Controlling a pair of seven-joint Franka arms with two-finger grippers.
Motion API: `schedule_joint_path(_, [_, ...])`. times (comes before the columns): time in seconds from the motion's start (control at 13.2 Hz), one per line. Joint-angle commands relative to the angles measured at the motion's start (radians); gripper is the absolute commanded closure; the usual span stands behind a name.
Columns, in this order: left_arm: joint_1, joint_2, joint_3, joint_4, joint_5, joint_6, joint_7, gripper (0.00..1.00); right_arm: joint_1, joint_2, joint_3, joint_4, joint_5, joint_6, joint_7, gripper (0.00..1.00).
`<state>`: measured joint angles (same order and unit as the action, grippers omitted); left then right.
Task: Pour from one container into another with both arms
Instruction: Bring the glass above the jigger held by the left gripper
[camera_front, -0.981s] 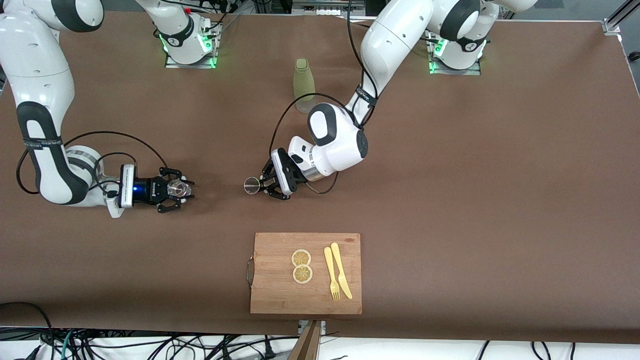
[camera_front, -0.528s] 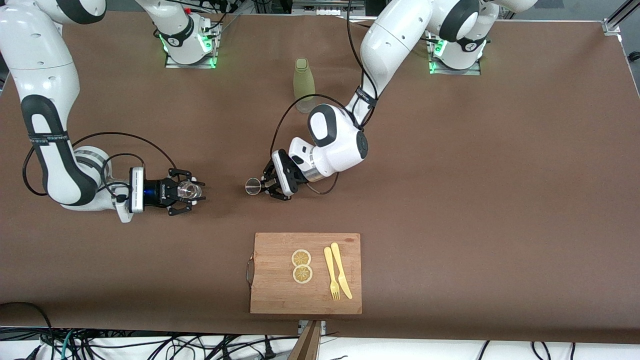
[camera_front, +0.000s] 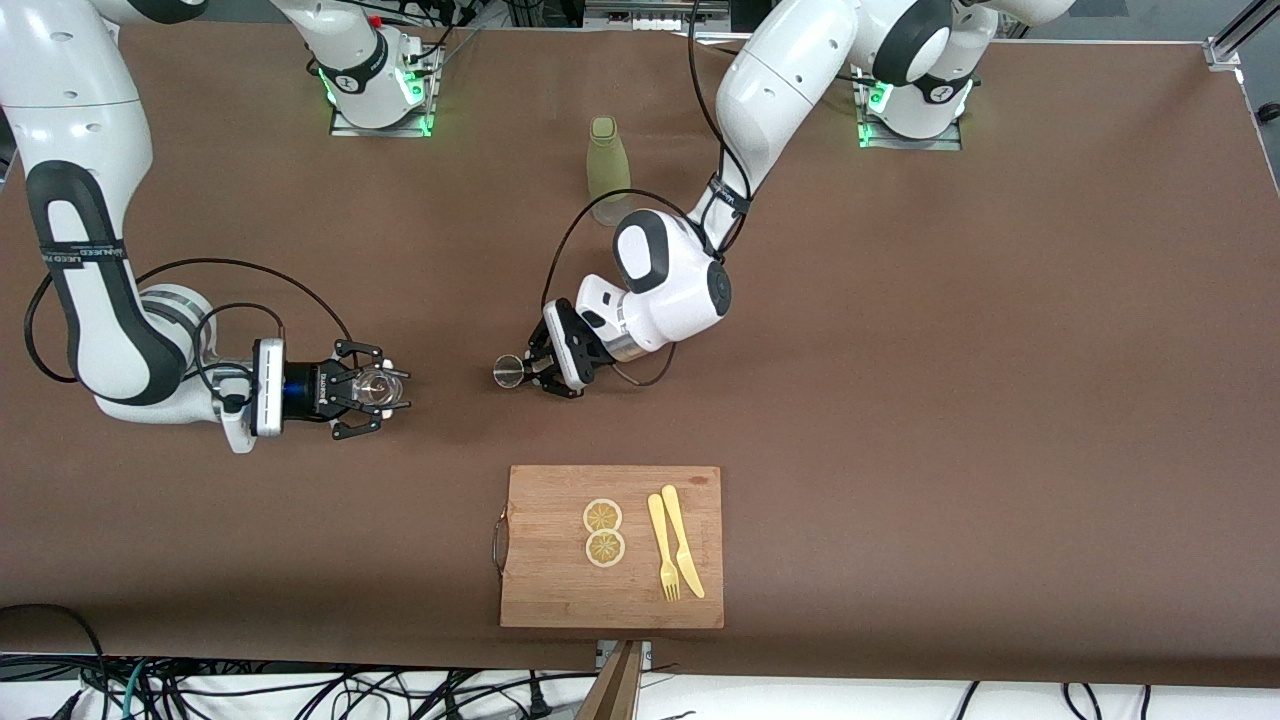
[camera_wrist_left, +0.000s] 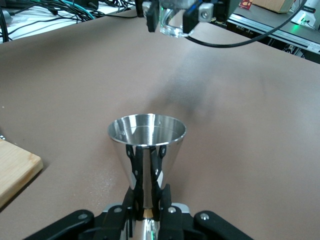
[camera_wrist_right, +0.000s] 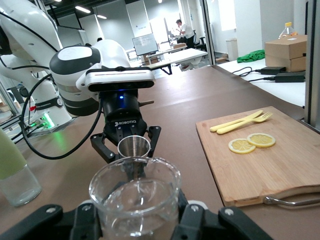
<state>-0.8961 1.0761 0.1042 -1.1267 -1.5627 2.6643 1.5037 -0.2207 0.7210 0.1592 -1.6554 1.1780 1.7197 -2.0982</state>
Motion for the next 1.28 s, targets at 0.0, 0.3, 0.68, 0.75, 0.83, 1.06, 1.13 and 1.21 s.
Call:
schedule_joint_path(0.0, [-0.02, 0.011, 0.015, 0.007, -0.017, 0.016, -0.008, 1.0, -0.006, -0.018, 0.003, -0.014, 0.006, 0.026, 0.055, 0.58])
schedule_joint_path(0.3, [-0.021, 0.015, 0.015, 0.007, -0.019, 0.019, -0.008, 1.0, 0.013, -0.022, 0.005, -0.015, -0.001, 0.054, 0.064, 0.58])
schedule_joint_path(0.68, [-0.029, 0.019, 0.017, 0.015, -0.017, 0.022, -0.03, 1.0, 0.069, -0.02, 0.007, -0.018, -0.001, 0.094, 0.064, 0.58])
schedule_joint_path(0.75, [-0.029, 0.019, 0.017, 0.015, -0.016, 0.022, -0.034, 1.0, 0.075, -0.02, 0.007, -0.02, -0.001, 0.095, 0.066, 0.58])
schedule_joint_path(0.83, [-0.029, 0.019, 0.019, 0.015, -0.016, 0.022, -0.036, 1.0, 0.083, -0.02, 0.007, -0.023, -0.004, 0.1, 0.066, 0.58])
schedule_joint_path(1.06, [-0.032, 0.019, 0.017, 0.007, -0.014, 0.038, -0.036, 1.0, 0.102, -0.018, 0.007, -0.024, -0.018, 0.113, 0.066, 0.58])
schedule_joint_path(1.13, [-0.035, 0.021, 0.017, 0.007, -0.014, 0.055, -0.036, 1.0, 0.11, -0.018, 0.007, -0.024, -0.018, 0.126, 0.066, 0.58])
schedule_joint_path(1.21, [-0.038, 0.025, 0.019, 0.007, -0.014, 0.058, -0.034, 1.0, 0.116, -0.017, 0.007, -0.024, -0.024, 0.13, 0.066, 0.58])
